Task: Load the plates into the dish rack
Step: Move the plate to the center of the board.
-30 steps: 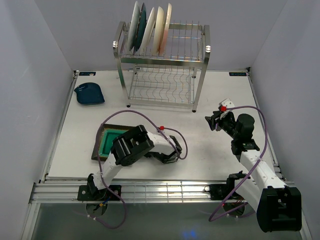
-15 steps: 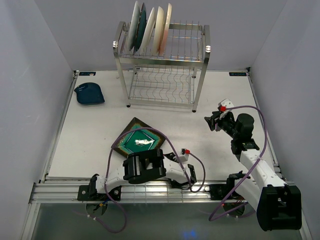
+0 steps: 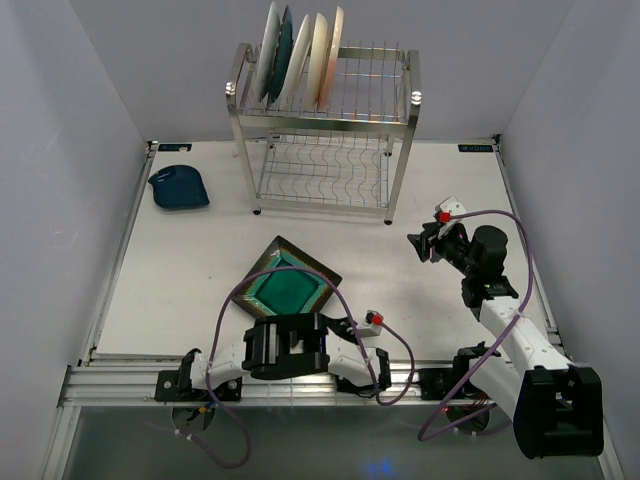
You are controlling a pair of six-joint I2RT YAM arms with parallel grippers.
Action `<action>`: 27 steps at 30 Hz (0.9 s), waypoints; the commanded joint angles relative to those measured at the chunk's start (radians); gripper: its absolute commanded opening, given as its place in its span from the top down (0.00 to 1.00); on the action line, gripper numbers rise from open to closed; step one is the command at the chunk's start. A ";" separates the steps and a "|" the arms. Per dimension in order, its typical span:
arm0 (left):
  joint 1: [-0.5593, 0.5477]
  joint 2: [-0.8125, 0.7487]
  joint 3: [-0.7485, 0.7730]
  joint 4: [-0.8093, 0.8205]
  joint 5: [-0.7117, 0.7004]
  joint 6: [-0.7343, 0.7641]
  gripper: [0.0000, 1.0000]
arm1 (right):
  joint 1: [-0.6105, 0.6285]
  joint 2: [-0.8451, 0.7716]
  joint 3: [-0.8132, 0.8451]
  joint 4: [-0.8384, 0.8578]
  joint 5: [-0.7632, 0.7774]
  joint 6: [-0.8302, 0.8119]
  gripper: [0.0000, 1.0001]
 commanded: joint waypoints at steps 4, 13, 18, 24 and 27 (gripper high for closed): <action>-0.036 -0.053 -0.009 0.049 -0.047 -0.150 1.00 | -0.005 0.006 0.047 0.011 -0.033 -0.023 0.45; -0.030 -0.047 0.053 0.049 -0.037 -0.143 1.00 | -0.005 0.005 0.048 0.008 -0.039 -0.031 0.45; -0.019 -0.055 0.094 0.051 -0.018 -0.160 0.87 | -0.005 0.005 0.048 0.007 -0.041 -0.029 0.45; -0.007 -0.035 0.105 0.051 0.003 -0.160 0.56 | -0.005 0.005 0.050 0.007 -0.044 -0.029 0.44; -0.002 -0.026 0.099 0.051 0.012 -0.163 0.54 | -0.005 0.005 0.050 0.005 -0.044 -0.031 0.45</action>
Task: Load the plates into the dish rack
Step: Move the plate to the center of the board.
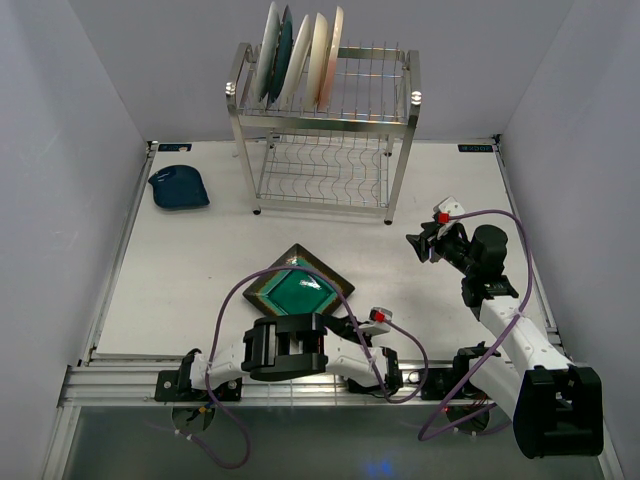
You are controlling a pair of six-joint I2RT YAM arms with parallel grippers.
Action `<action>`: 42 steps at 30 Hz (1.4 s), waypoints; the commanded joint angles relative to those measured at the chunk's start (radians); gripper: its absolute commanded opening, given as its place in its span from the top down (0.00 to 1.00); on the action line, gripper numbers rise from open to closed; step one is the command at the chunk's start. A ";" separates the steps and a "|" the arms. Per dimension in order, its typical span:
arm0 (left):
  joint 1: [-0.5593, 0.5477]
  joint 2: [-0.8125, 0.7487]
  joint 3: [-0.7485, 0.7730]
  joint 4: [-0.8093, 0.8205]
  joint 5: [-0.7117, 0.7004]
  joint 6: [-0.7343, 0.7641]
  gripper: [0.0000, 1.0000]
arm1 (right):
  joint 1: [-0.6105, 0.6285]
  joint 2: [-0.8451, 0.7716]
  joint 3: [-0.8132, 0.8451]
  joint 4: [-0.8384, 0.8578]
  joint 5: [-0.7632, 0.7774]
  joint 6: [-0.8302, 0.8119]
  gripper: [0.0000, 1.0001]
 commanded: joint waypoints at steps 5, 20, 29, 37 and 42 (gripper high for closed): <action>0.008 -0.030 0.014 -0.021 0.008 -0.056 0.41 | -0.005 0.006 0.044 0.008 -0.011 -0.009 0.45; 0.005 -0.188 -0.024 -0.021 0.086 -0.332 0.21 | -0.005 0.007 0.047 0.007 -0.009 -0.008 0.45; 0.005 -0.285 -0.012 -0.012 0.215 -0.450 0.15 | -0.005 0.009 0.049 0.003 -0.011 -0.009 0.44; 0.005 -0.547 -0.163 0.278 0.298 -0.331 0.09 | -0.005 0.010 0.050 0.002 -0.015 -0.009 0.44; 0.005 -0.832 -0.445 0.693 0.354 -0.043 0.07 | -0.005 0.015 0.052 0.002 -0.015 -0.009 0.44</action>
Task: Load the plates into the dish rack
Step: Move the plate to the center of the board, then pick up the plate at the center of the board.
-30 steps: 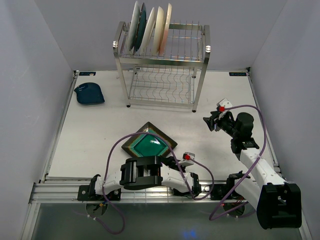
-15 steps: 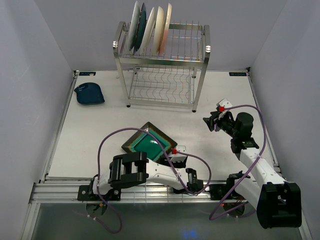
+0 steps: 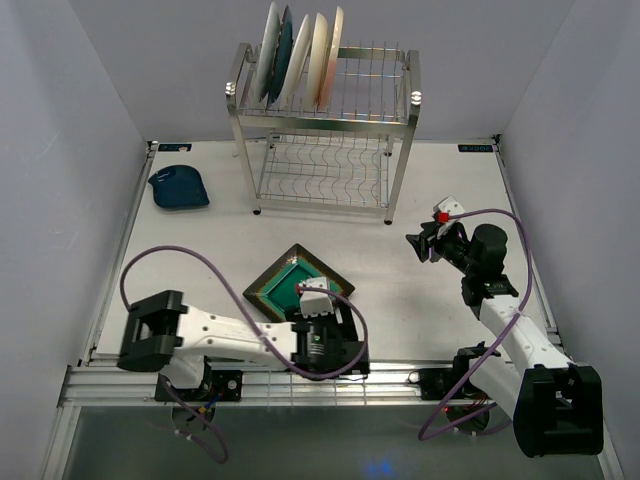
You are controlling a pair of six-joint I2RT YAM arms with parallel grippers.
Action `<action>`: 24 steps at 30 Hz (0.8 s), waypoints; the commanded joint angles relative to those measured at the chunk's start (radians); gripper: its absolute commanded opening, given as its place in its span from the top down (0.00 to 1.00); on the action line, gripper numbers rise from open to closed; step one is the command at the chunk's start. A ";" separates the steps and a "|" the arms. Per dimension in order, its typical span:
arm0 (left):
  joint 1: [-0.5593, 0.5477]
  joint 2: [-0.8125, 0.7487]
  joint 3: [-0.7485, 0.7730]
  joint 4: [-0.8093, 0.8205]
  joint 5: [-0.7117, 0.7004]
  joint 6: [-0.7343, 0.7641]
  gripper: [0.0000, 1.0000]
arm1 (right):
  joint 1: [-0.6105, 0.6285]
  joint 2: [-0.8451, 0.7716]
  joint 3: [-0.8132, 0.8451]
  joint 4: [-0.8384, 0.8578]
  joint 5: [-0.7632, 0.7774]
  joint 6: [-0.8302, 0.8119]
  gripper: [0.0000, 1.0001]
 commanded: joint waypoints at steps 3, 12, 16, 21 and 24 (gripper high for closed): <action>0.001 -0.308 -0.256 0.658 0.094 0.405 0.05 | -0.006 0.013 0.048 0.008 -0.017 -0.008 0.44; 0.001 -0.524 -0.461 1.124 0.272 0.983 0.02 | -0.005 0.022 0.051 0.005 -0.024 -0.009 0.44; 0.000 -0.631 -0.555 1.145 0.282 1.079 0.02 | -0.005 0.021 0.052 0.002 -0.025 -0.009 0.44; -0.001 -0.777 -0.647 1.108 0.217 1.061 0.02 | -0.005 0.024 0.052 0.002 -0.031 -0.012 0.44; 0.001 -0.881 -0.698 1.059 0.180 1.048 0.02 | -0.005 0.025 0.054 -0.003 -0.042 -0.017 0.44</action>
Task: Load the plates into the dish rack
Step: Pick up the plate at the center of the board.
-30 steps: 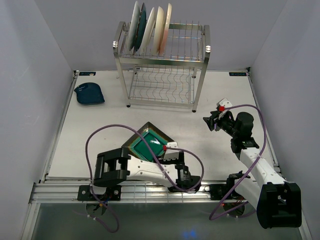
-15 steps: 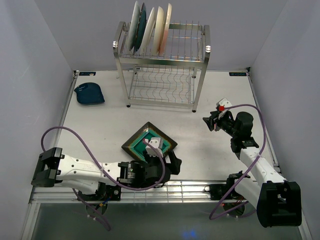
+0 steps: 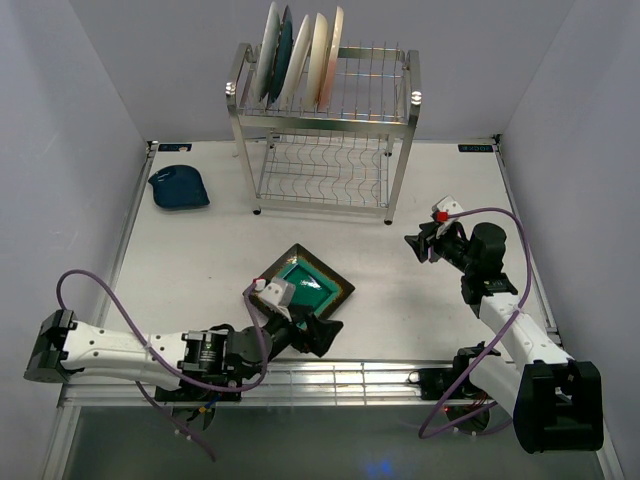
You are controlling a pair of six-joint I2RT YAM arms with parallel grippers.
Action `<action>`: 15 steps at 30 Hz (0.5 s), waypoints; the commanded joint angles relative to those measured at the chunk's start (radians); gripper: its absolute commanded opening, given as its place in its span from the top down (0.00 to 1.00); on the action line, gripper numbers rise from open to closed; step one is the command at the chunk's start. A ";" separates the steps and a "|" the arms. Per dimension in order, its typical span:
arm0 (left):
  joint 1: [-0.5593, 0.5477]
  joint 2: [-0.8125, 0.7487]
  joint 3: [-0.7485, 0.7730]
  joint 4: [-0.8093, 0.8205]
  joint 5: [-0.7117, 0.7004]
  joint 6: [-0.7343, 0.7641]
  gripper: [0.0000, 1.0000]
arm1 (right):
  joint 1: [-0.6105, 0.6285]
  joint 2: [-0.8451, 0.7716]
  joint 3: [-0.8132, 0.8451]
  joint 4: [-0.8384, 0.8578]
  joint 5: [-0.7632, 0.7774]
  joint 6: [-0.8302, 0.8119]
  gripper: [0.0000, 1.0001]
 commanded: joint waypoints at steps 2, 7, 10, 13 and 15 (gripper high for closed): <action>0.000 -0.129 -0.057 -0.043 -0.047 0.052 0.02 | -0.005 0.003 0.046 -0.003 -0.034 -0.022 0.44; 0.001 -0.134 -0.075 -0.119 -0.059 0.078 0.02 | -0.005 0.008 0.051 -0.021 -0.098 -0.045 0.43; 0.001 -0.070 -0.032 -0.204 -0.096 0.049 0.02 | 0.000 0.000 0.052 -0.051 -0.178 -0.070 0.37; 0.001 0.002 0.025 -0.301 -0.148 -0.004 0.02 | 0.032 -0.035 0.043 -0.069 -0.175 -0.103 0.34; 0.001 0.024 0.045 -0.336 -0.168 -0.017 0.02 | 0.050 -0.055 0.031 -0.074 -0.175 -0.133 0.32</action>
